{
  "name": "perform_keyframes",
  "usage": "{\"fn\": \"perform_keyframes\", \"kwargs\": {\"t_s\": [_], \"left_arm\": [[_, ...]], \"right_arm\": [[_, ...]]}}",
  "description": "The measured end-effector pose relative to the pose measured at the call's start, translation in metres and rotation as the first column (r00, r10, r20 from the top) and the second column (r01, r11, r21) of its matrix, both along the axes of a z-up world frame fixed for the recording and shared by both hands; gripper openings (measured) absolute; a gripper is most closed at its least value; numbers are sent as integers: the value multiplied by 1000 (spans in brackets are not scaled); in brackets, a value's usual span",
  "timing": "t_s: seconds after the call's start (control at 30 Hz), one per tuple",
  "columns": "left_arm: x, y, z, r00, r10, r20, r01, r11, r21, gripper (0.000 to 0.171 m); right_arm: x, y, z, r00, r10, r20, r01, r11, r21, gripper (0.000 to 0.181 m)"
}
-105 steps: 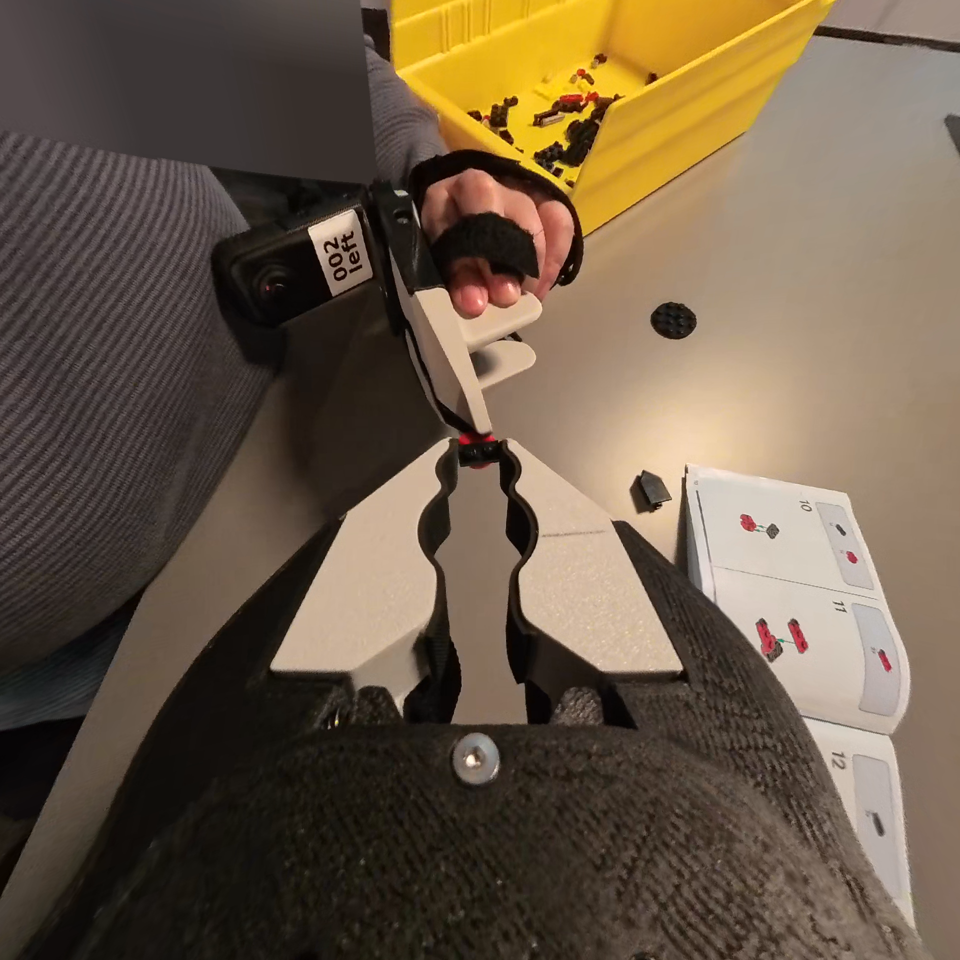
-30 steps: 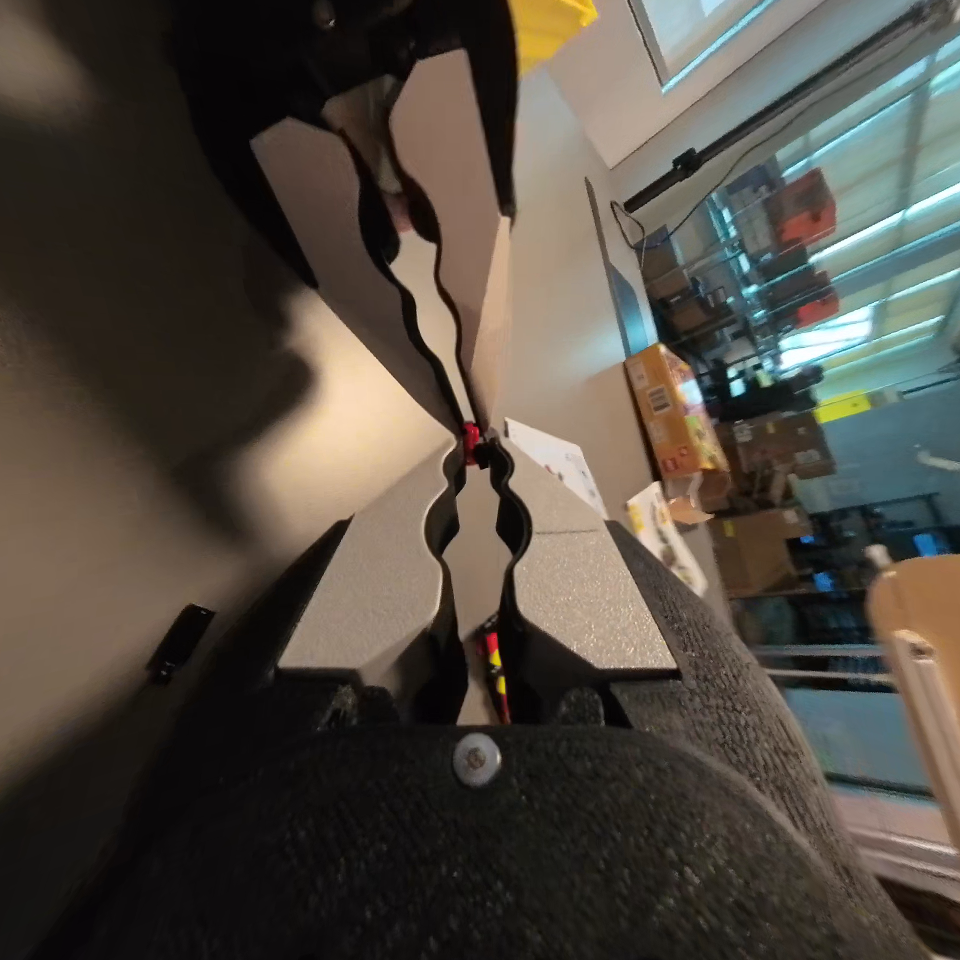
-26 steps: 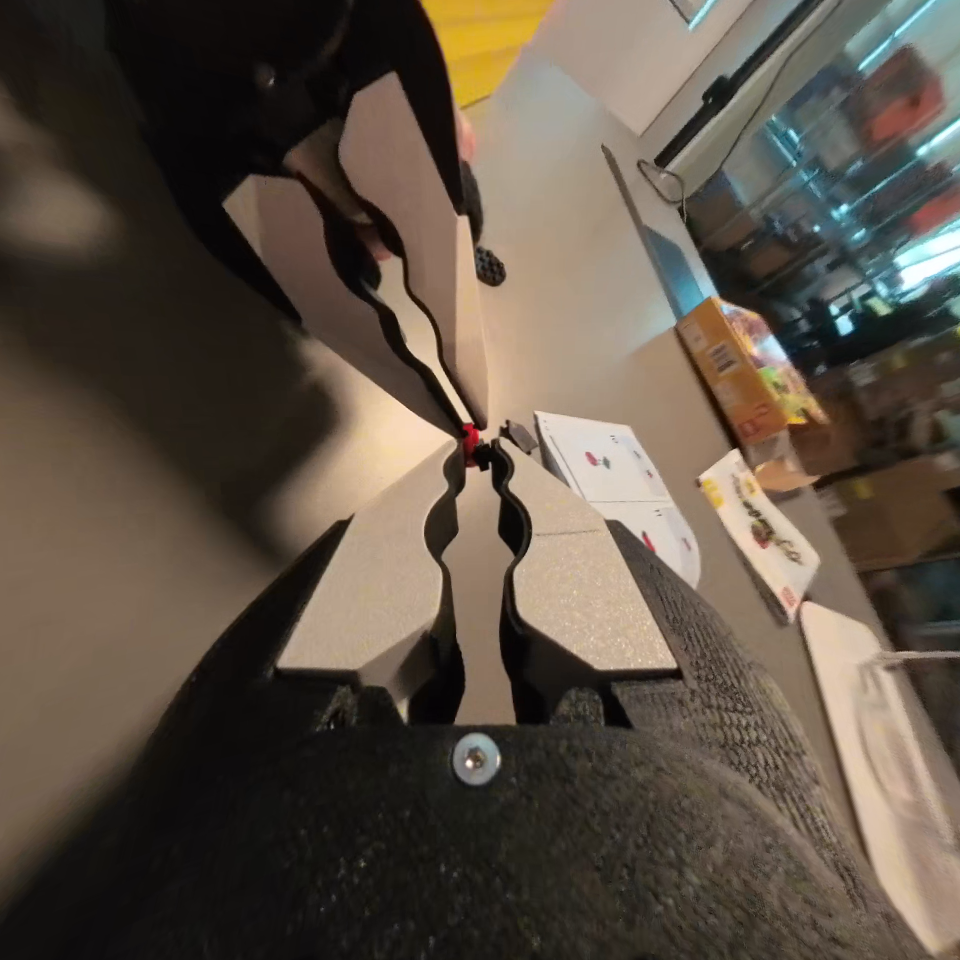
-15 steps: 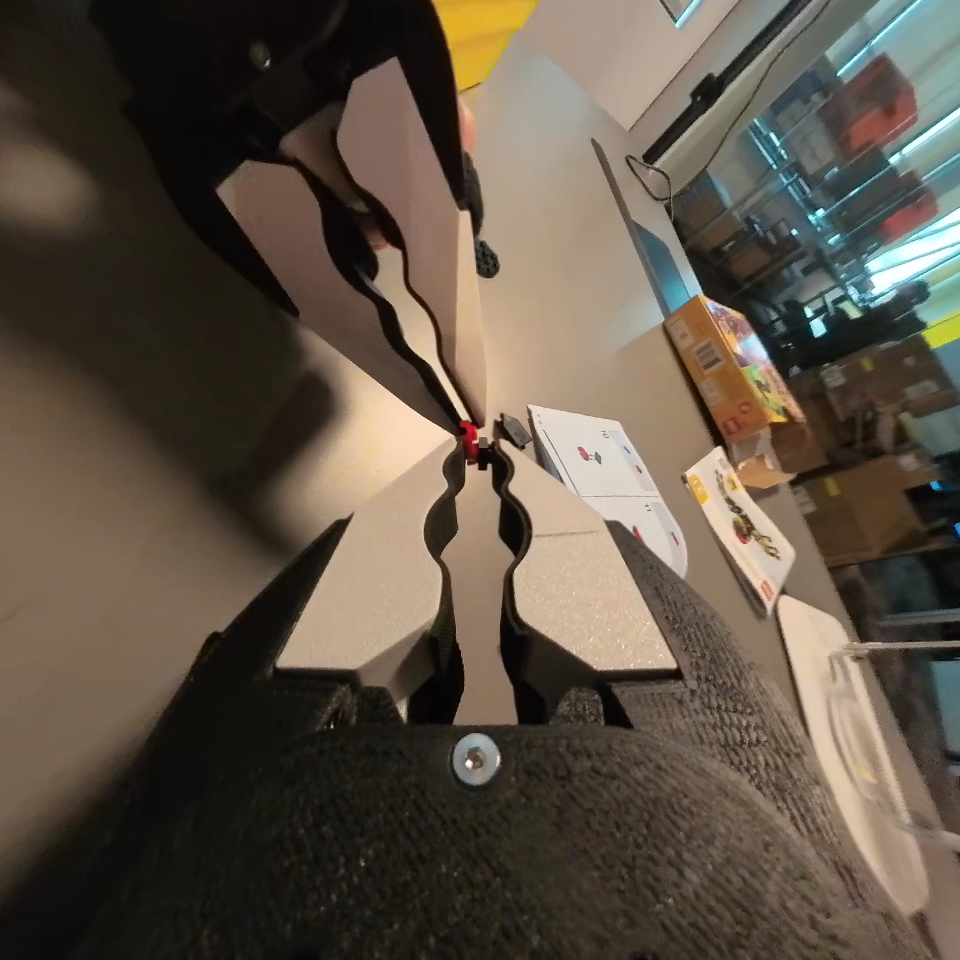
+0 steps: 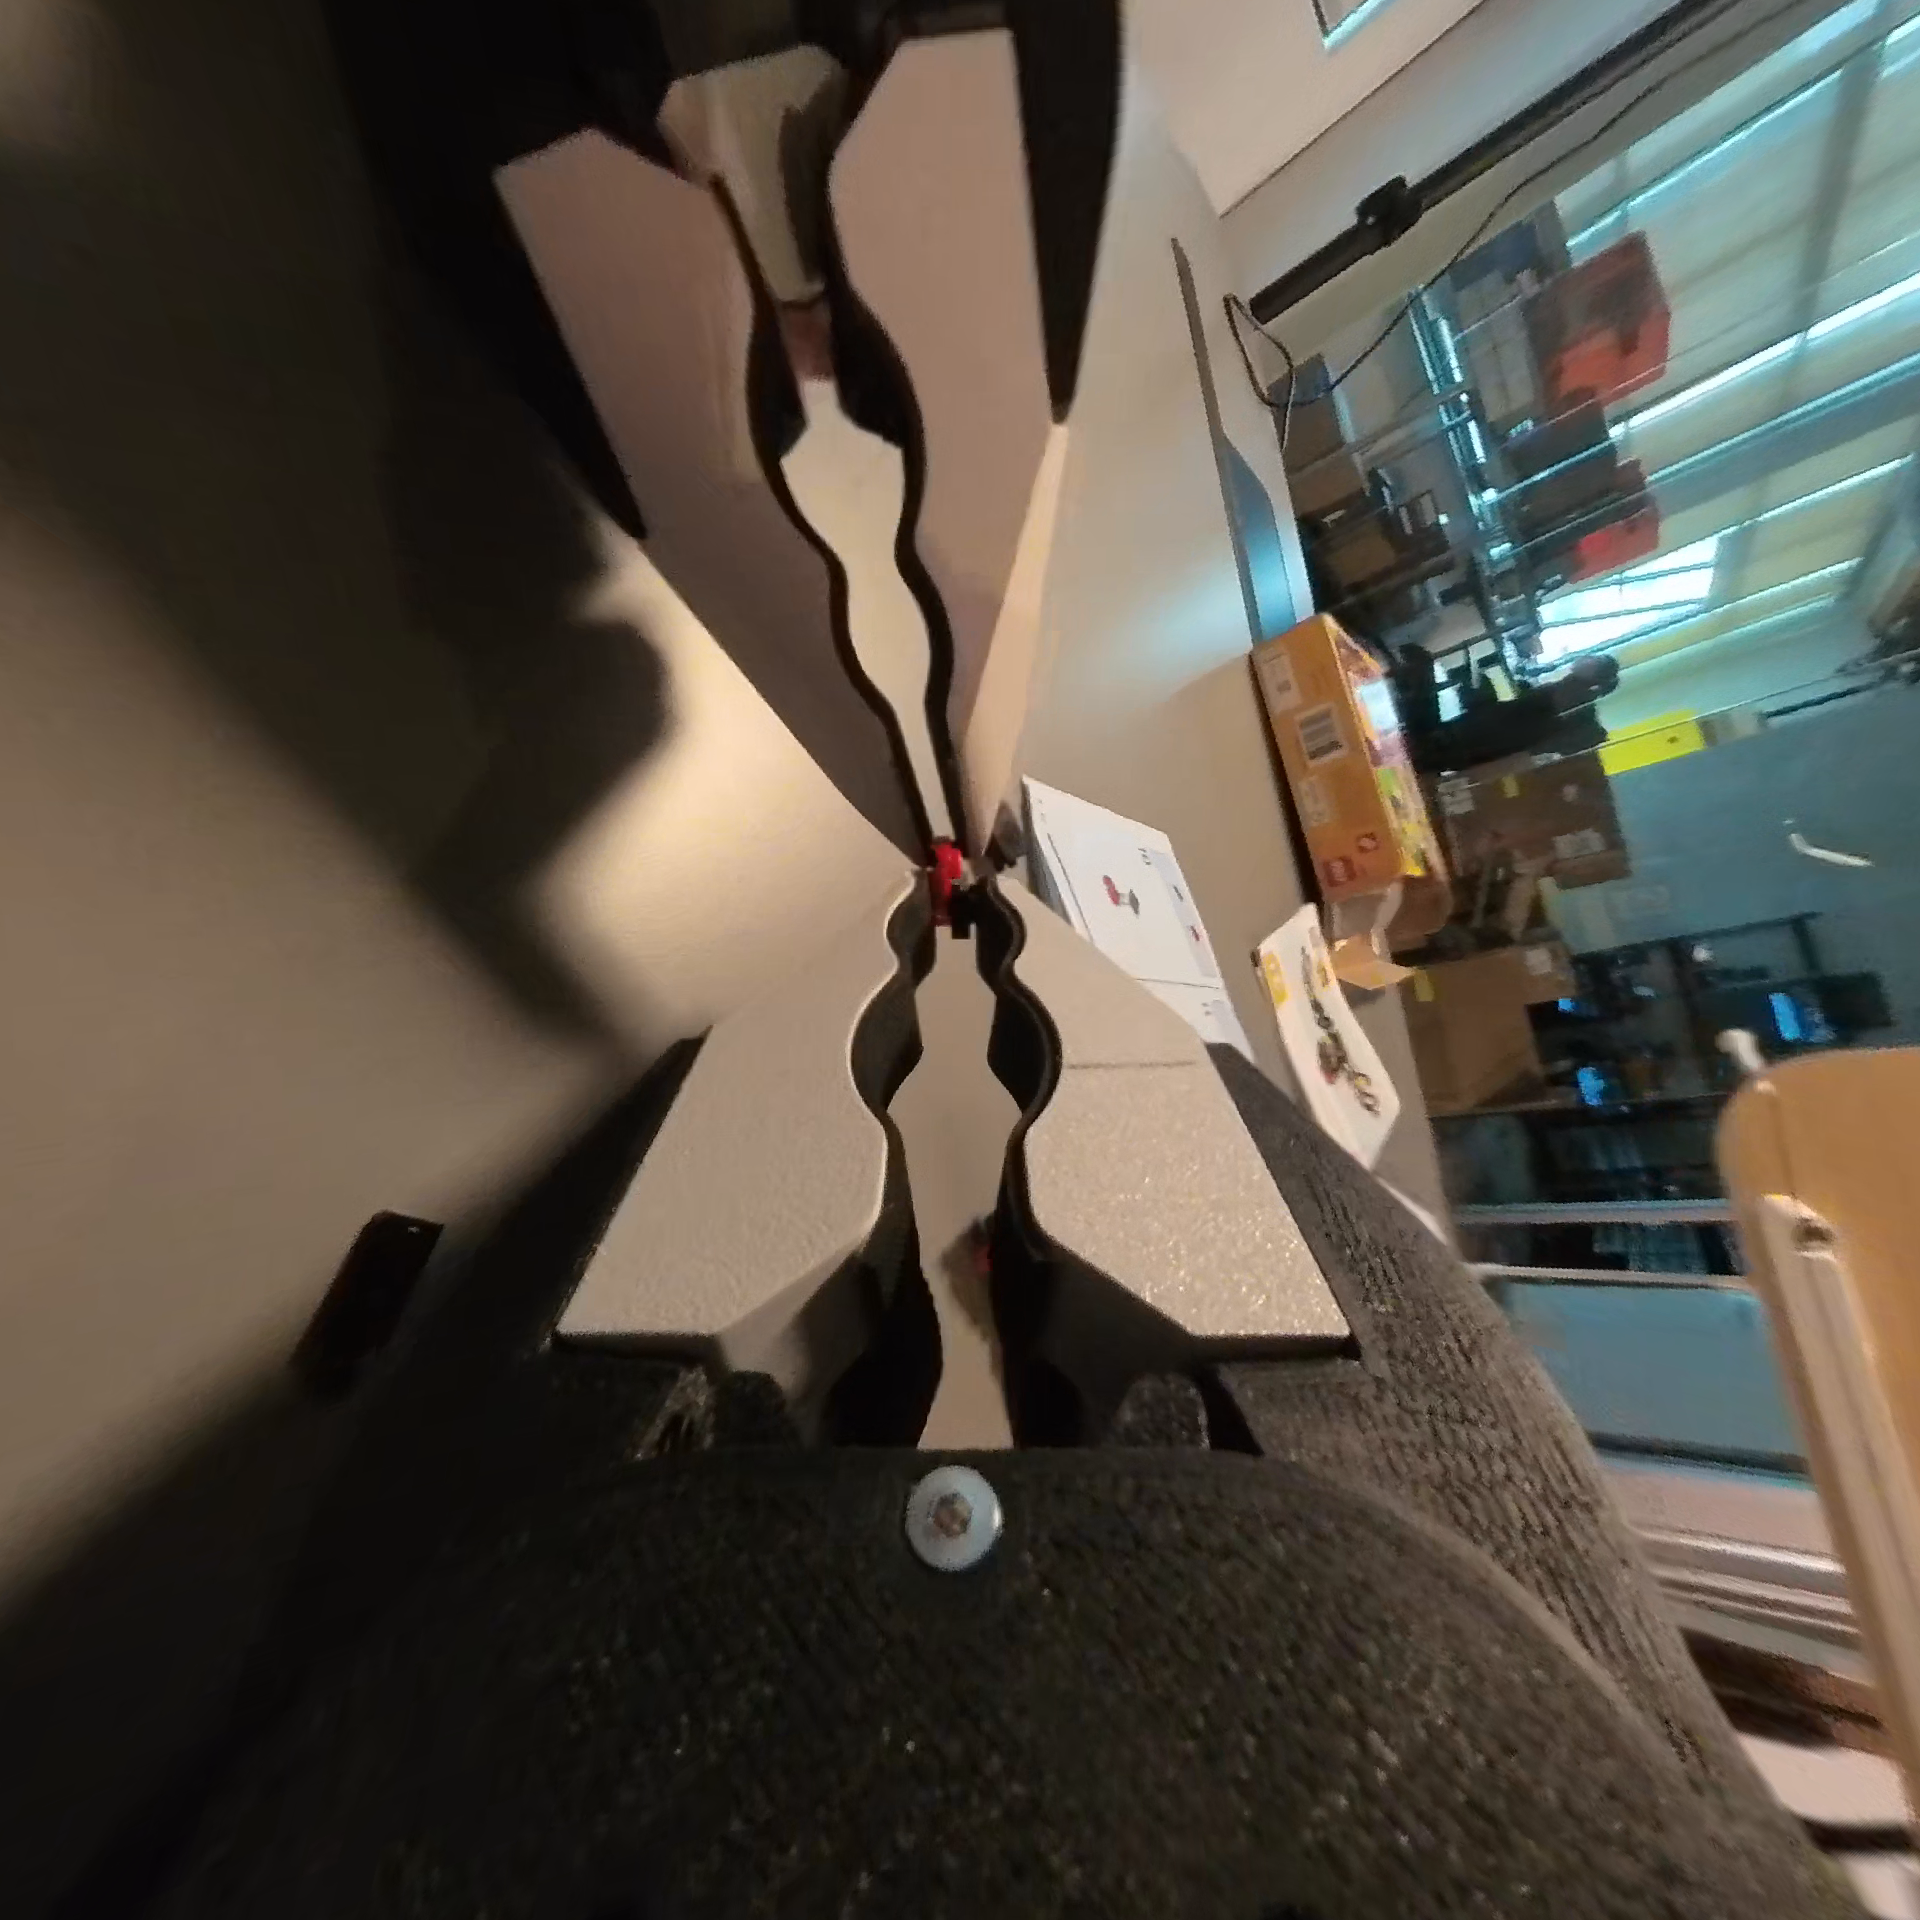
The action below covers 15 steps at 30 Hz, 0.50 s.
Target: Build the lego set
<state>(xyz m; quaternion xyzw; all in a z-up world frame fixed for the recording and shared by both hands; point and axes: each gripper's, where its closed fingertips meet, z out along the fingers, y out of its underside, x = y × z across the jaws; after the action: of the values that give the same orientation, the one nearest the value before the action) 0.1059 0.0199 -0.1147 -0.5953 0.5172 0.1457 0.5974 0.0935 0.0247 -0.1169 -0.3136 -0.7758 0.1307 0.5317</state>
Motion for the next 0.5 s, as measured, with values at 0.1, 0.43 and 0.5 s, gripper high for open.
{"fn": "perform_keyframes", "kwargs": {"t_s": [0.1, 0.43, 0.5], "left_arm": [[0, -1, 4, 999, -6, 42, 6, 1000, -11, 3], [-2, 3, -3, 999, 3, 32, -2, 999, -45, 3], [-1, 3, -4, 1000, -1, 14, 1, 999, -34, 4]], "right_arm": [[-1, -1, 3, 1000, 1, -22, -4, 991, -136, 6], [-4, 1, -5, 1000, 15, -3, -15, 953, -302, 7], [-4, 0, -6, 1000, 24, 3, -22, 955, -297, 7]]}}
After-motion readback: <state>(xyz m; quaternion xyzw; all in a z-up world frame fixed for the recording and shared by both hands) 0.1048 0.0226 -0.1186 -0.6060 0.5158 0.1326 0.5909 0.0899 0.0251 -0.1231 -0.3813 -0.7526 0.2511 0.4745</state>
